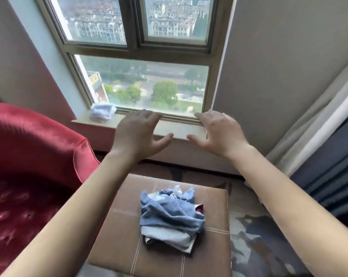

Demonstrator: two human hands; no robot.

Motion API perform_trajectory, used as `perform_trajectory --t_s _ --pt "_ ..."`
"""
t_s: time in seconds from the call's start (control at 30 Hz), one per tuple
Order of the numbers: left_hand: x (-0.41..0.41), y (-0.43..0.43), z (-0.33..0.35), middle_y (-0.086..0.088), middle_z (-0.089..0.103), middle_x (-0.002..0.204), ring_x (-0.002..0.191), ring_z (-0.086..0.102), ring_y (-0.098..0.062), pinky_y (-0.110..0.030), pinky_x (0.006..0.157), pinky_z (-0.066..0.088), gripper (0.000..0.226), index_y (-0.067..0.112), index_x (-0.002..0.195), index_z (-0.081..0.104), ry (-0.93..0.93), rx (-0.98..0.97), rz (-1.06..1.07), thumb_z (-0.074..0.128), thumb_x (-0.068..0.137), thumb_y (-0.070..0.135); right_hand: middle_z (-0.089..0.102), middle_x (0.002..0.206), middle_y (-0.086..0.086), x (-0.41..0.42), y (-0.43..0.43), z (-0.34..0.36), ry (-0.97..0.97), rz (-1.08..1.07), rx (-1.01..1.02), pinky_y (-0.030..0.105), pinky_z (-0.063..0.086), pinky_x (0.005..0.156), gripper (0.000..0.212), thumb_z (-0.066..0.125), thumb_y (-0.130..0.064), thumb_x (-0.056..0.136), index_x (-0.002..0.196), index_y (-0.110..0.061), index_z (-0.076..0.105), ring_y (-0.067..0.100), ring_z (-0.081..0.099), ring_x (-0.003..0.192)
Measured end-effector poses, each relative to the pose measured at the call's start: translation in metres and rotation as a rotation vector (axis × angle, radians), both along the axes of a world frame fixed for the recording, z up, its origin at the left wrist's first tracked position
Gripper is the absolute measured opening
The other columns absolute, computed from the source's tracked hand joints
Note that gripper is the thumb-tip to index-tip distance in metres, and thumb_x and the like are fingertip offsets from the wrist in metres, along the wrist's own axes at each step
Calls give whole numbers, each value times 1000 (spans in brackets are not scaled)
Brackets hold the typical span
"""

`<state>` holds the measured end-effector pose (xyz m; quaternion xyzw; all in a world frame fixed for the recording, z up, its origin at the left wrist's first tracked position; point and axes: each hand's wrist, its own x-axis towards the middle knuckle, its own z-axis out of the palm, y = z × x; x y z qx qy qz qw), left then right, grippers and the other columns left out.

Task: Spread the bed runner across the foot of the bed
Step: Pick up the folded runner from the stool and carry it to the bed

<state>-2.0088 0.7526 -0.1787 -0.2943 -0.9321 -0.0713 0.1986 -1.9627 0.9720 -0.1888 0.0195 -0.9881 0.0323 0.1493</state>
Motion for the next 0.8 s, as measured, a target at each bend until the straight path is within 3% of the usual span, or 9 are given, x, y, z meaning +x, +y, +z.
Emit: perform_trajectory --t_s 0.1,0.23,0.33,0.5,0.6,0.73,0.8 --pt "-16 5 -52 -1 67 108 99 60 -24 -32 84 44 66 19 116 64 -87 -6 2 38 76 65 59 123 1 -21 6 -51 -110 -16 -2 38 38 101 70 45 -69 80 132 -22 49 20 52 118" --pt "-37 11 -125 -1 67 106 103 60 -23 -36 94 41 63 17 112 65 -195 -38 -32 40 76 62 60 123 3 -38 5 -122 -200 -34 -44 38 37 100 70 50 -66 81 133 -19 50 22 51 119" --pt "-51 12 -188 -2 67 101 100 60 -24 -38 89 44 61 15 107 65 -266 -68 -60 41 76 61 59 126 4 -44 0 -185 -270 -30 -73 39 36 102 71 53 -63 81 134 -17 50 23 47 126" --pt "-59 11 -303 -5 67 95 94 61 -29 -38 85 43 53 12 95 67 -363 -89 -87 46 73 55 62 118 4 -47 -6 -307 -386 -14 -96 41 40 98 77 45 -70 76 129 -14 55 25 52 120" --pt "-62 8 -373 -5 66 96 95 60 -29 -39 86 43 52 14 98 66 -438 -132 -121 48 72 55 60 121 4 -48 -11 -380 -471 -4 -83 41 40 98 79 51 -70 76 132 -14 52 25 51 121" --pt "-66 1 -447 -5 65 97 96 59 -28 -40 87 44 54 13 103 65 -534 -168 -119 47 74 55 55 125 0 -49 -20 -454 -577 -5 -89 37 42 95 85 37 -74 74 137 -18 47 20 50 118" --pt "-66 0 -475 -2 64 95 95 59 -26 -39 86 44 54 15 102 64 -577 -185 -98 46 74 57 54 129 2 -48 -25 -480 -606 -13 -128 37 43 96 85 43 -73 77 139 -16 45 20 50 119"
